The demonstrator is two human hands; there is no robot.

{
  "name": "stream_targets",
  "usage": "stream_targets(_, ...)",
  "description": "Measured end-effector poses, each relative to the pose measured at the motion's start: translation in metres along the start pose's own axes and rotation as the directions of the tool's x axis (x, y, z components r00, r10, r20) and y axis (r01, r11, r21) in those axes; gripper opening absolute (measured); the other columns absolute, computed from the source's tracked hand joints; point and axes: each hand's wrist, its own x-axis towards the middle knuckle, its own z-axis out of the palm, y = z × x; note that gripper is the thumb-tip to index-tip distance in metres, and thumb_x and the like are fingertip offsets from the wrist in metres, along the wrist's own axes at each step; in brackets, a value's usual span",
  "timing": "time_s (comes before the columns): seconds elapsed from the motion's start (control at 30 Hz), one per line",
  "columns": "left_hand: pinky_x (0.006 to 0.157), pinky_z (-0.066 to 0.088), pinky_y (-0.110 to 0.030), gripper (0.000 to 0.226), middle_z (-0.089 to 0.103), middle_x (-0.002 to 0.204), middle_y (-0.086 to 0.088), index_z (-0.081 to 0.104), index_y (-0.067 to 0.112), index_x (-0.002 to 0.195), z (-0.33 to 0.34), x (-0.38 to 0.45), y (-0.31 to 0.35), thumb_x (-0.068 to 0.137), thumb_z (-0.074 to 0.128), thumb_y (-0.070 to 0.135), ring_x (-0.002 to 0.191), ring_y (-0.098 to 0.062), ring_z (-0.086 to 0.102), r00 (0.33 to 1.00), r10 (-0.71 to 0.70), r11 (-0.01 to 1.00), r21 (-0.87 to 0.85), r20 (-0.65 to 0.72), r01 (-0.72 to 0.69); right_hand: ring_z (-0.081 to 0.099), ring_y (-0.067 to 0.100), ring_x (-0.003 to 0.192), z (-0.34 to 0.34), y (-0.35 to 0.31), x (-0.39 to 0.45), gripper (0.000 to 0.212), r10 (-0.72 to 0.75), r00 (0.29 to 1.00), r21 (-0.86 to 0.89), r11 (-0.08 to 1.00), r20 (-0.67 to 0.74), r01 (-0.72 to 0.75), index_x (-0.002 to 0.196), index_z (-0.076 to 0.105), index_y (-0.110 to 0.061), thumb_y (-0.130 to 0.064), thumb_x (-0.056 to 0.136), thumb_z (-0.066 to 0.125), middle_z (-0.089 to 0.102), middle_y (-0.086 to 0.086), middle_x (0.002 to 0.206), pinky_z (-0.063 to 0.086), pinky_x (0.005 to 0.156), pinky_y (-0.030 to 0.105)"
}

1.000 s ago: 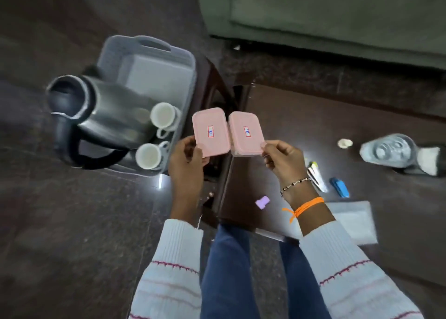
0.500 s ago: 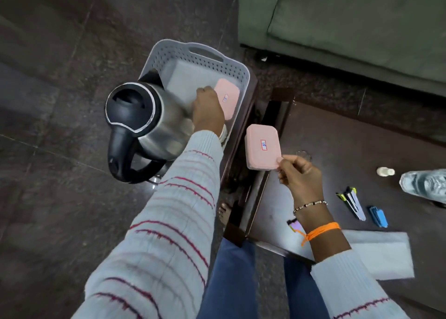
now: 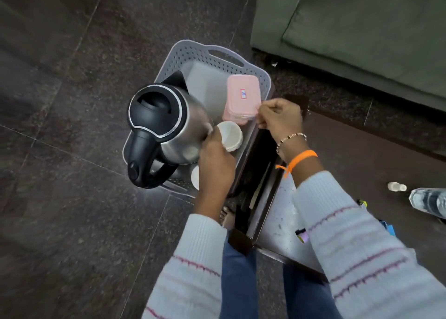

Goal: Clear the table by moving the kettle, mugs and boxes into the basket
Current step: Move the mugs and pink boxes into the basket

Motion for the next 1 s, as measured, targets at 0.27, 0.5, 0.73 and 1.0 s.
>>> stream_targets(0.27, 0.091, 0.034, -0.027, 0.05, 0.056, 0.132, -0.015, 0.046, 0.011, 0.135, 0.004, -0.013, -0.023, 0.088, 0.042, -0.006, 0.121, -0.033, 0.049, 0.998, -0.055, 0.998, -0.04, 0.019, 0.056, 0.058, 0.024, 0.054, 0.074, -0.005, 0.047, 0.034, 0.166, 0.984, -0.078, 0.984, 0.063, -0.161, 0.047, 0.048, -0.012, -0.001, 0.077, 0.057, 0.06, 0.015, 0.061, 0.056, 0.065, 0.04)
stream_targets(0.5, 0.1, 0.037, -0.031, 0.049, 0.054, 0.136, -0.011, 0.048, 0.01, 0.135, 0.005, -0.005, -0.028, 0.088, 0.044, -0.004, 0.125, -0.029, 0.047, 0.999, -0.051, 0.998, -0.048, -0.008, 0.05, 0.069, 0.009, 0.074, 0.068, -0.012, 0.045, 0.028, 0.309, 0.915, -0.136, 0.95, 0.26, -0.282, 0.067, 0.045, -0.015, 0.001, 0.09, 0.049, 0.072, 0.005, 0.076, 0.052, 0.053, 0.012)
stream_targets(0.73, 0.096, 0.045, -0.032, 0.034, 0.063, 0.115, -0.013, 0.058, 0.004, 0.118, 0.027, -0.021, 0.001, 0.087, 0.049, -0.004, 0.105, -0.024, 0.06, 0.998, -0.053, 0.975, -0.217, -0.02, 0.047, 0.059, 0.016, 0.057, -0.012, 0.001, -0.017, 0.03, 0.348, 0.89, 0.178, 0.895, 0.294, -0.408, 0.119, 0.05, 0.016, 0.005, 0.094, 0.039, 0.06, 0.032, 0.108, 0.051, 0.05, 0.011)
stream_targets(1.0, 0.074, 0.038, 0.0, 0.025, 0.065, 0.105, -0.011, 0.064, 0.007, 0.107, 0.102, -0.073, 0.033, 0.088, 0.05, -0.002, 0.088, -0.011, 0.057, 0.979, 0.097, 0.987, -0.142, 0.179, -0.072, 0.062, 0.0, 0.045, -0.139, 0.069, -0.073, 0.028, 0.412, 0.889, 0.244, 0.858, 0.201, -0.453, 0.119, 0.052, 0.009, -0.003, 0.095, 0.041, 0.06, 0.006, 0.074, 0.051, 0.052, 0.01)
